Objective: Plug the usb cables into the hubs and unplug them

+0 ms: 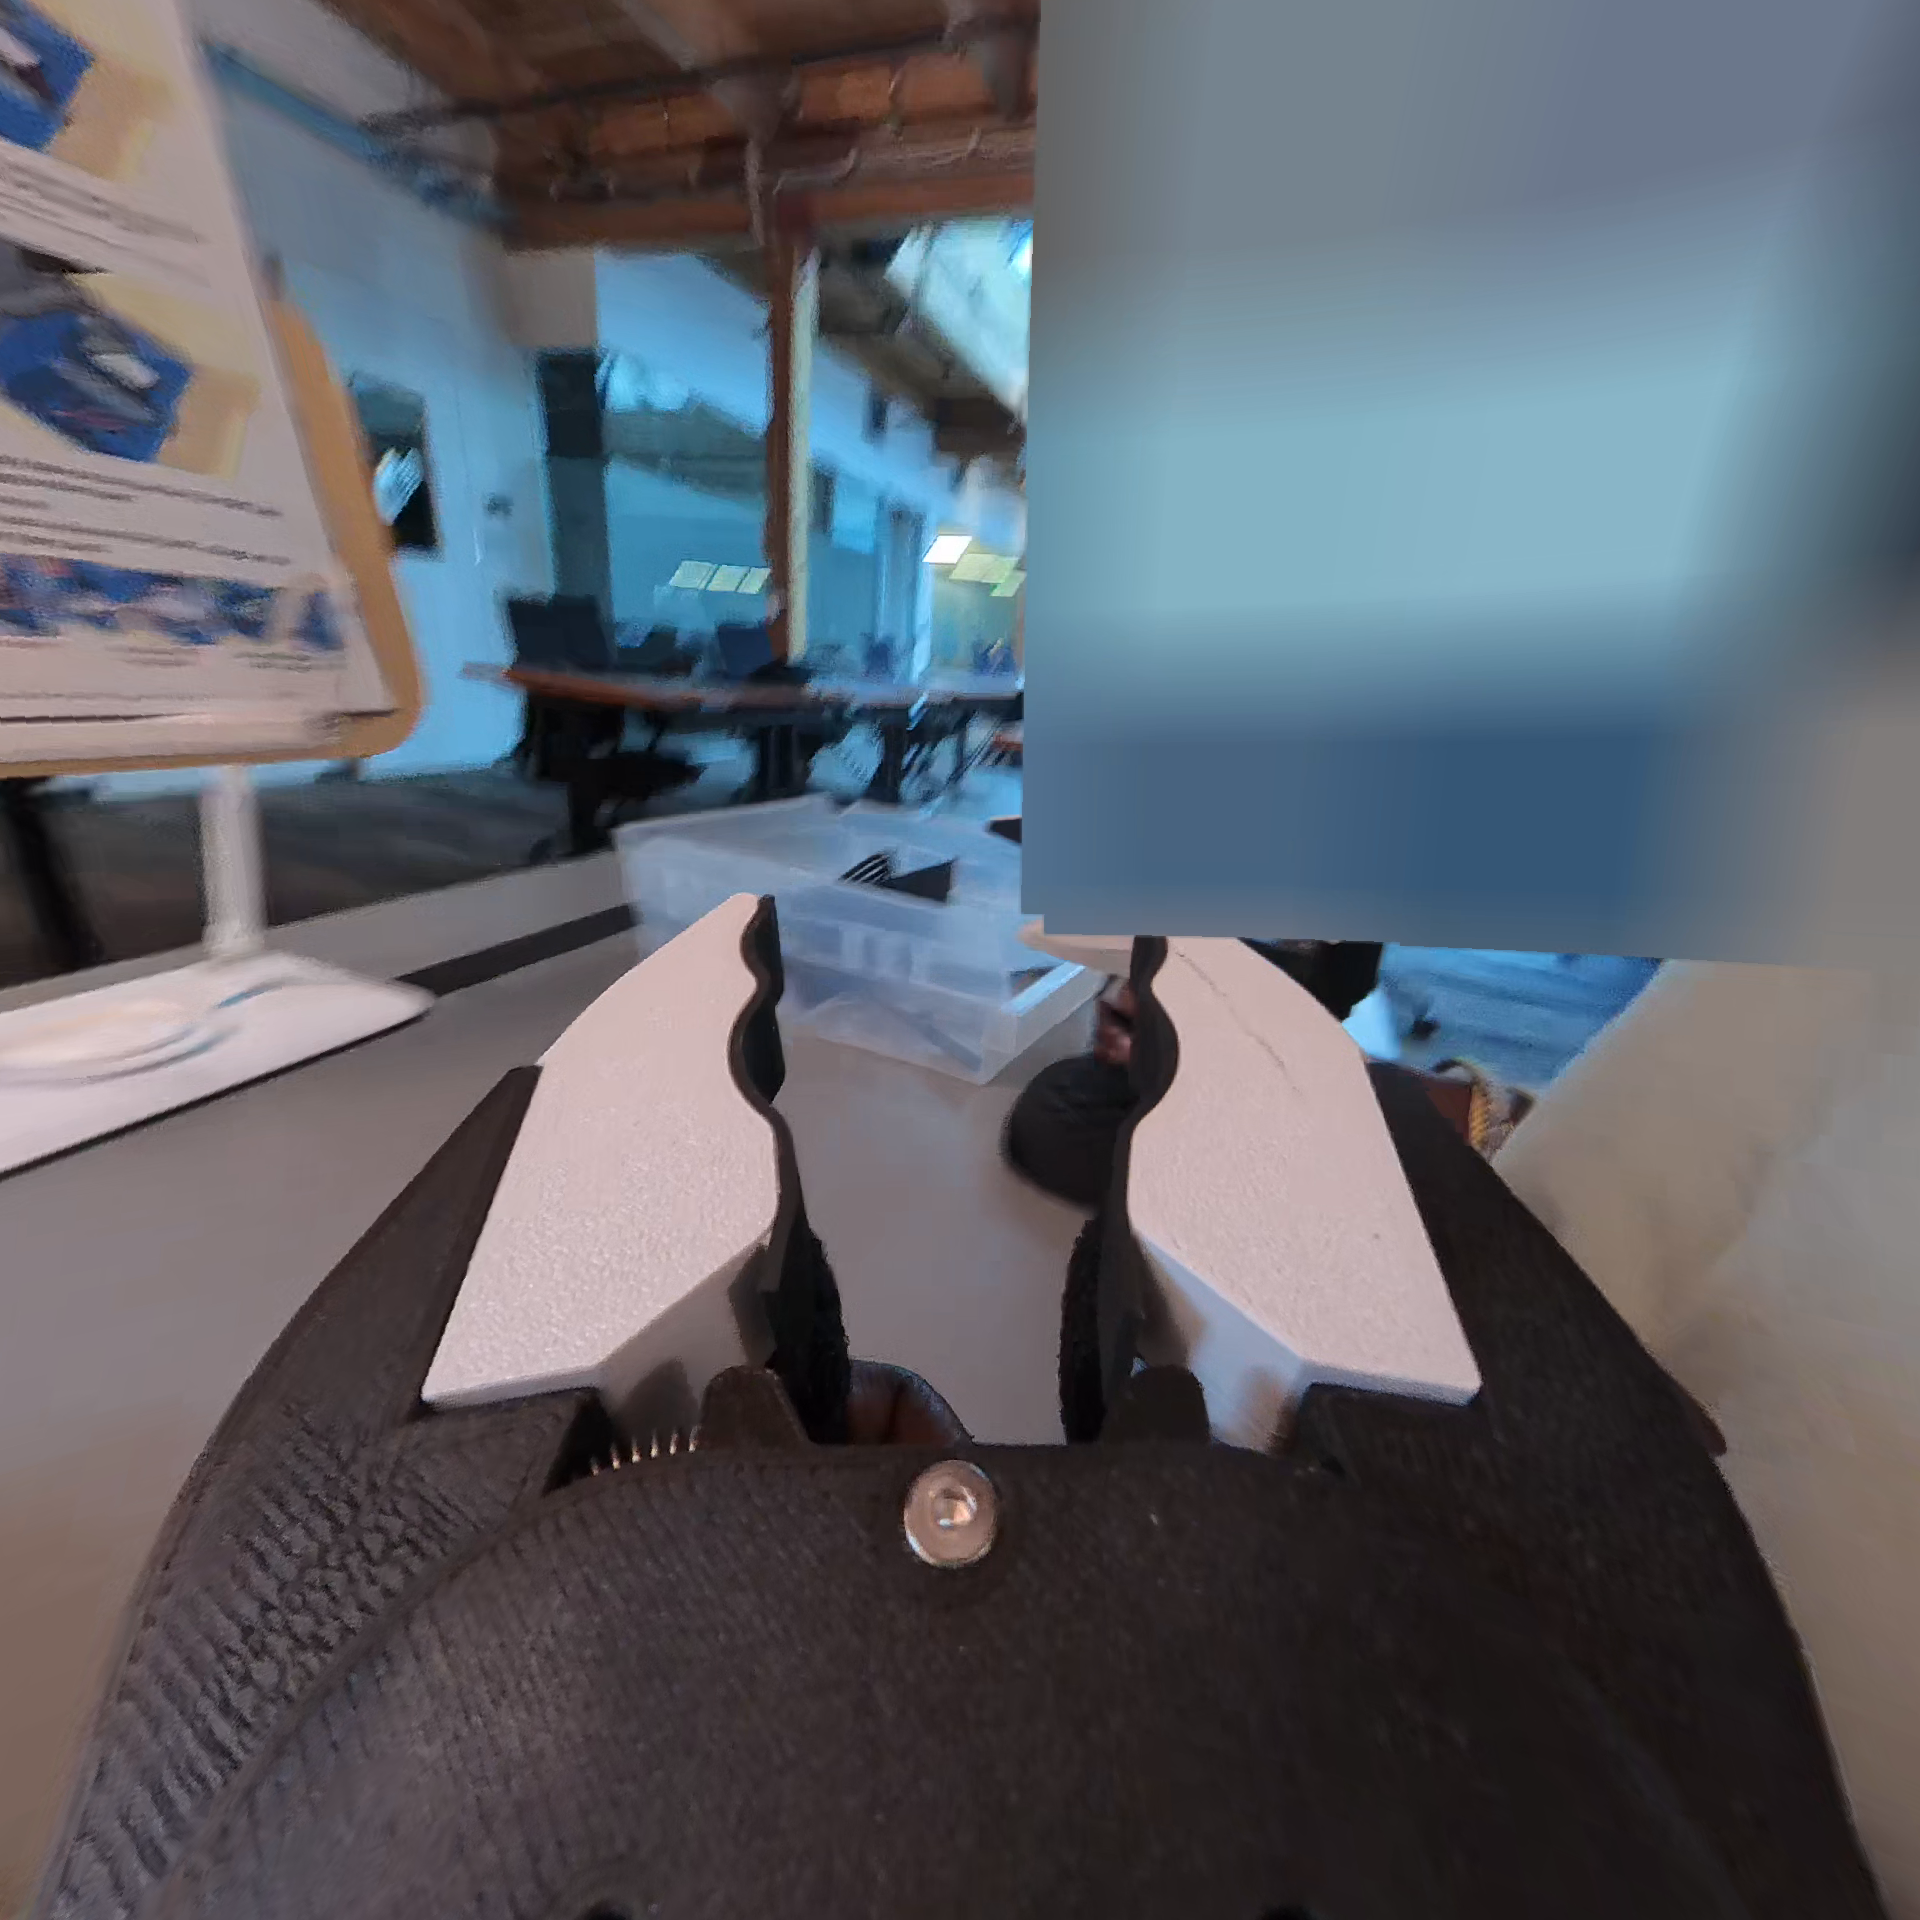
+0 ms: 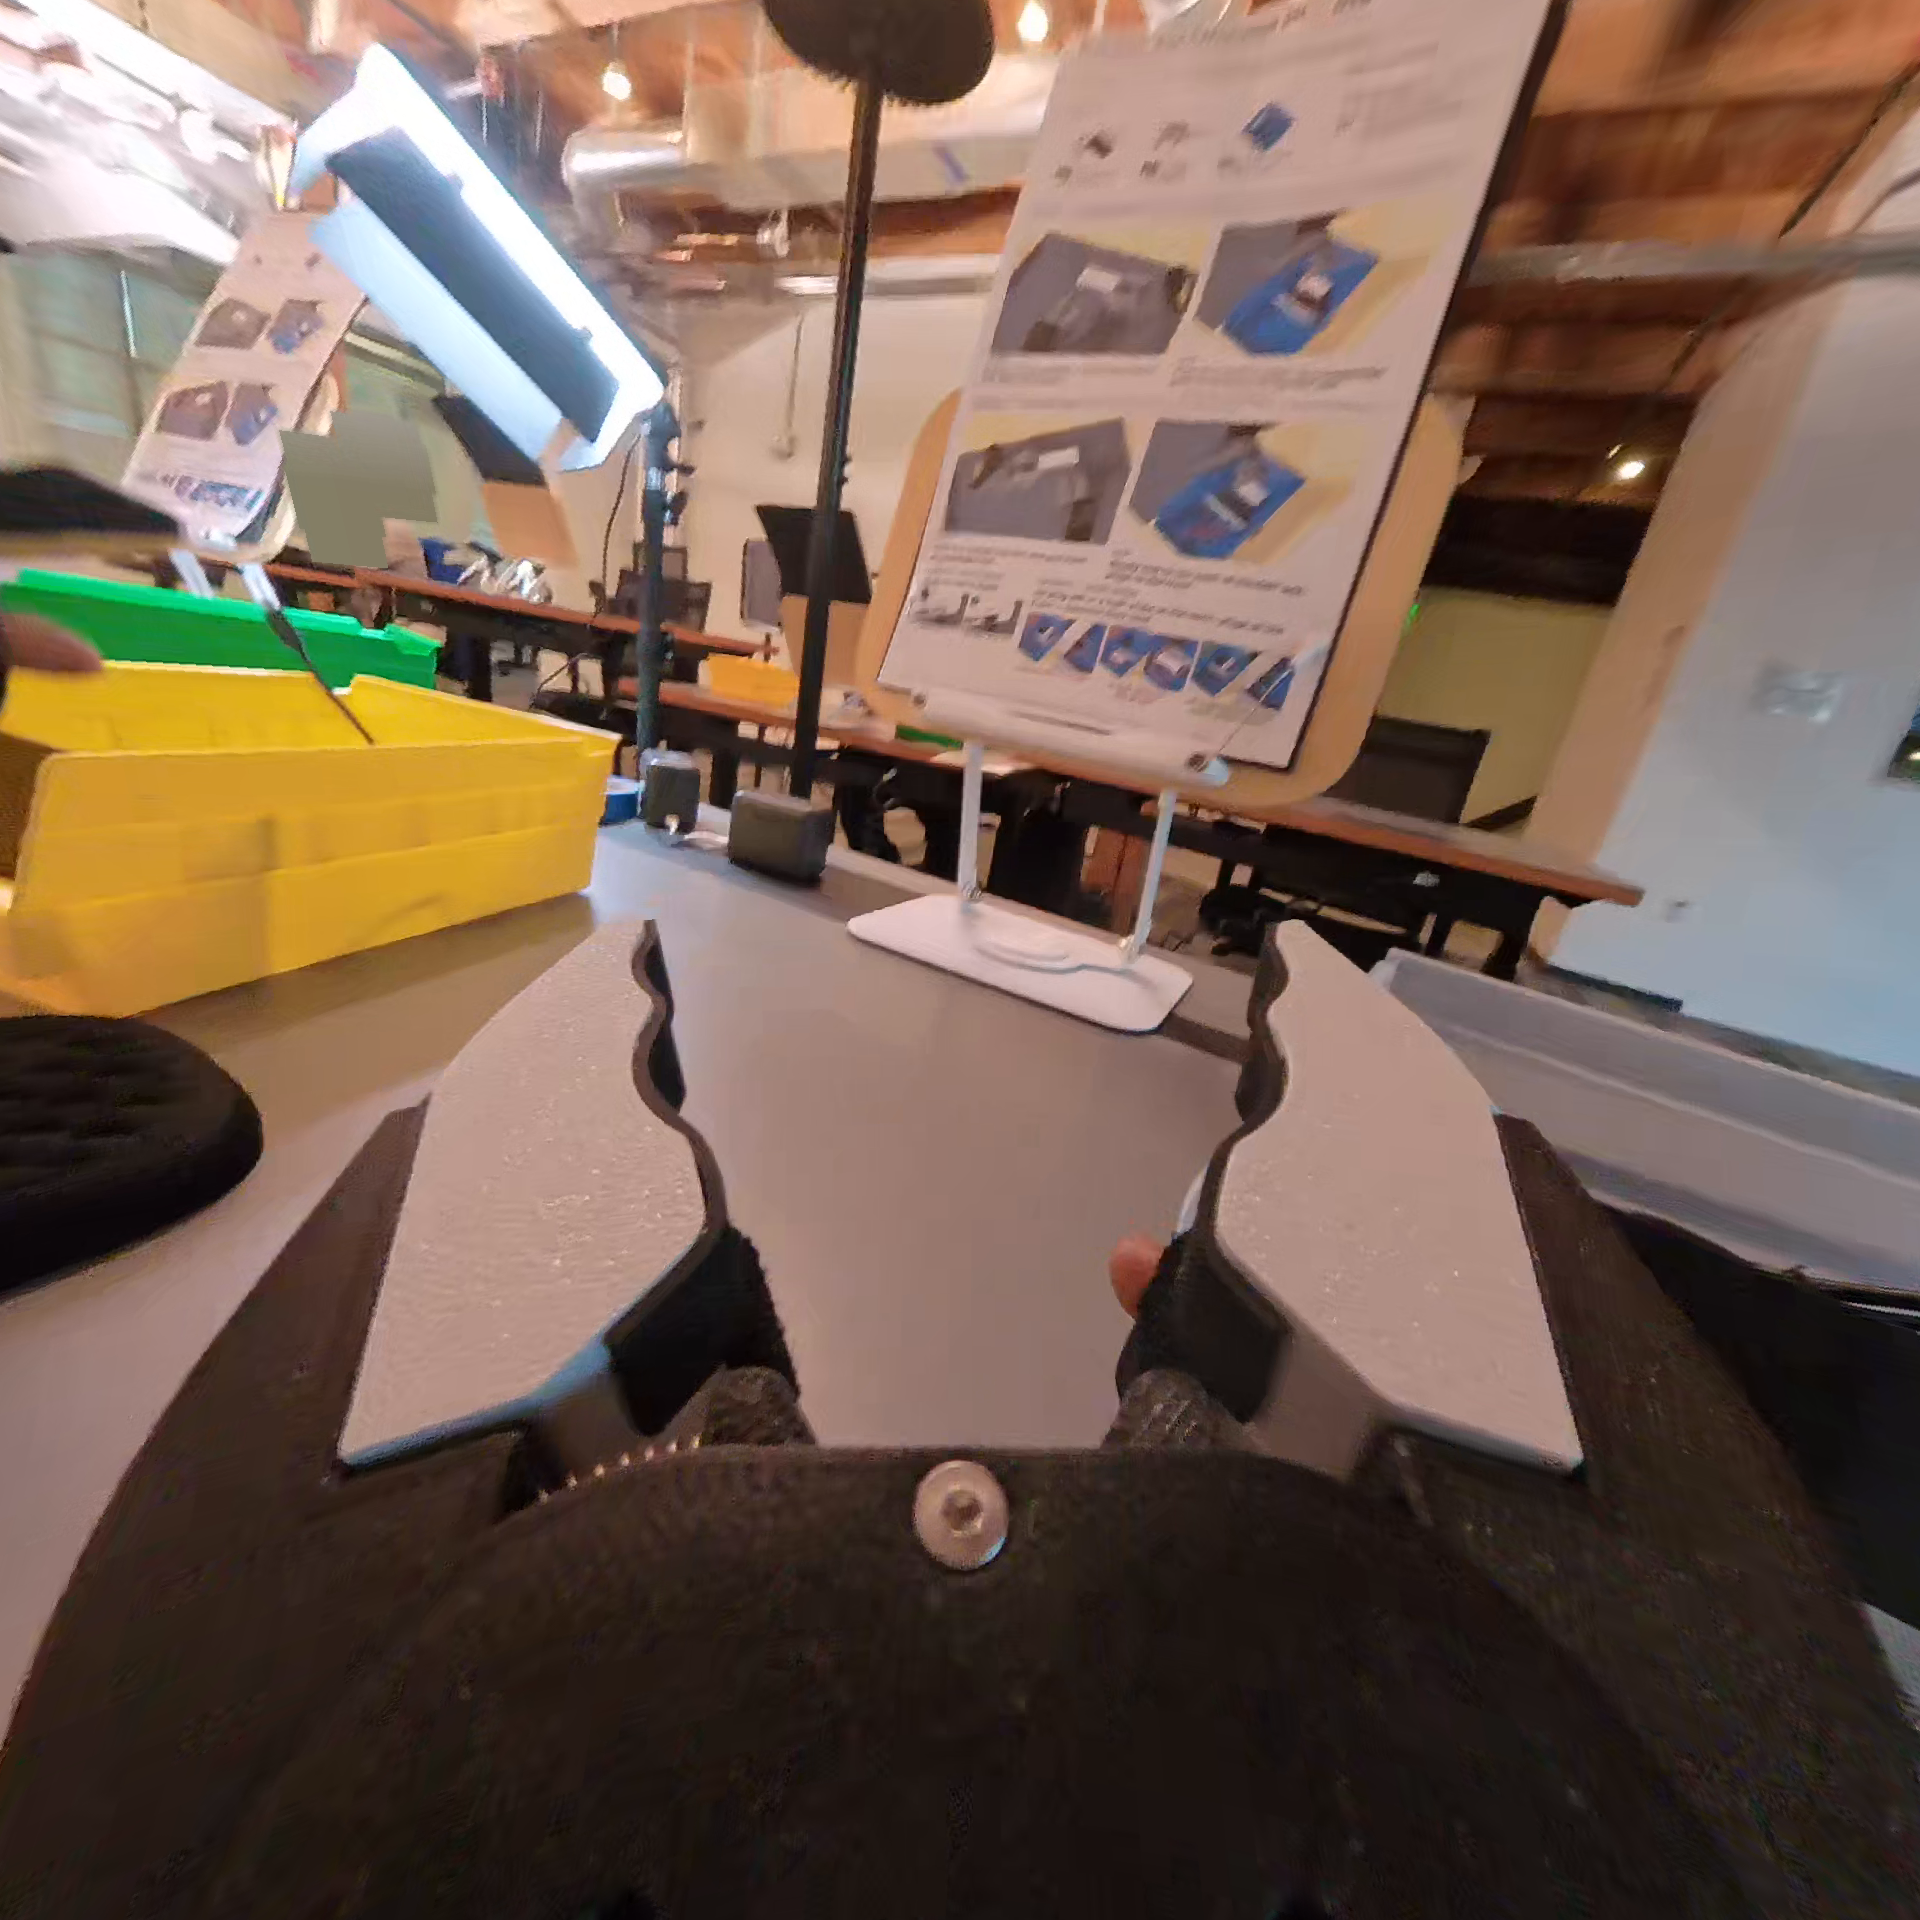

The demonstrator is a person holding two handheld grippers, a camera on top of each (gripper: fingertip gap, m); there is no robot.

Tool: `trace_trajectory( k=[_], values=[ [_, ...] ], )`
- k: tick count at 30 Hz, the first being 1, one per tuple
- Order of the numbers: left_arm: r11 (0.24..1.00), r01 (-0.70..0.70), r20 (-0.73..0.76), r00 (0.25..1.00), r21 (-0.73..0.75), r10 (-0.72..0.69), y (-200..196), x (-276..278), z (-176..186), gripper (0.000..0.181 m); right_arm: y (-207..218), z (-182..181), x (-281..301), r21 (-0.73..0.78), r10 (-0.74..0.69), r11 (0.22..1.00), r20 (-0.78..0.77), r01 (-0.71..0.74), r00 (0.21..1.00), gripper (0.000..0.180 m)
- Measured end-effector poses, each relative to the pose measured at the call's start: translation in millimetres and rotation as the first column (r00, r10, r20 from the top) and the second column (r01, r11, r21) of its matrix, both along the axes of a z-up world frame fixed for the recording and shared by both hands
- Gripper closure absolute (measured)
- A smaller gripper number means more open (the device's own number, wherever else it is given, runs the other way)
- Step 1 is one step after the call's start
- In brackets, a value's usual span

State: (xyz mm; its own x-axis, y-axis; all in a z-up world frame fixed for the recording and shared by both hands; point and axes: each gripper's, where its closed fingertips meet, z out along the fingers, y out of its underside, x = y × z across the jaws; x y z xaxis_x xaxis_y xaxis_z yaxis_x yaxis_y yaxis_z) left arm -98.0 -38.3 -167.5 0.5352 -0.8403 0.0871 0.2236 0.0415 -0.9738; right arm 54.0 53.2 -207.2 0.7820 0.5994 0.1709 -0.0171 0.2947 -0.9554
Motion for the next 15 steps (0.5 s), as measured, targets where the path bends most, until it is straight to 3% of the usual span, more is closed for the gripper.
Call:
trace_trajectory(
  k=[2,4,7,9,13,15],
  values=[
    [0.995,-0.093,-0.133,0.987,-0.027,0.088,7,-29,13,0.116,0,-1,-5,-0.002,0.023,1.0,0.024,-0.022,0.999,0.074],
    [0.964,-0.254,-0.317,0.923,-0.08,0.217,21,-72,17,0.116,-3,-2,-9,0.006,0.05,0.999,0.027,-0.05,0.998,0.074],
    [0.824,-0.531,-0.632,0.712,-0.197,0.307,43,-149,1,0.116,-5,-3,-12,0.014,0.064,0.998,0.043,-0.065,0.997,0.074],
    [0.701,-0.656,-0.747,0.607,-0.28,0.271,53,-192,-16,0.116,-6,-2,-13,0.018,0.066,0.998,0.045,-0.067,0.997,0.074],
    [0.468,-0.738,-0.797,0.594,-0.486,0.109,74,-242,-63,0.117,-9,2,-11,0.0,0.107,0.994,-0.026,-0.107,0.994,0.075],
    [0.361,-0.71,-0.751,0.659,-0.605,0.036,82,-250,-85,0.116,-10,4,-8,-0.015,0.135,0.99,-0.081,-0.137,0.988,0.078]
  ],
)
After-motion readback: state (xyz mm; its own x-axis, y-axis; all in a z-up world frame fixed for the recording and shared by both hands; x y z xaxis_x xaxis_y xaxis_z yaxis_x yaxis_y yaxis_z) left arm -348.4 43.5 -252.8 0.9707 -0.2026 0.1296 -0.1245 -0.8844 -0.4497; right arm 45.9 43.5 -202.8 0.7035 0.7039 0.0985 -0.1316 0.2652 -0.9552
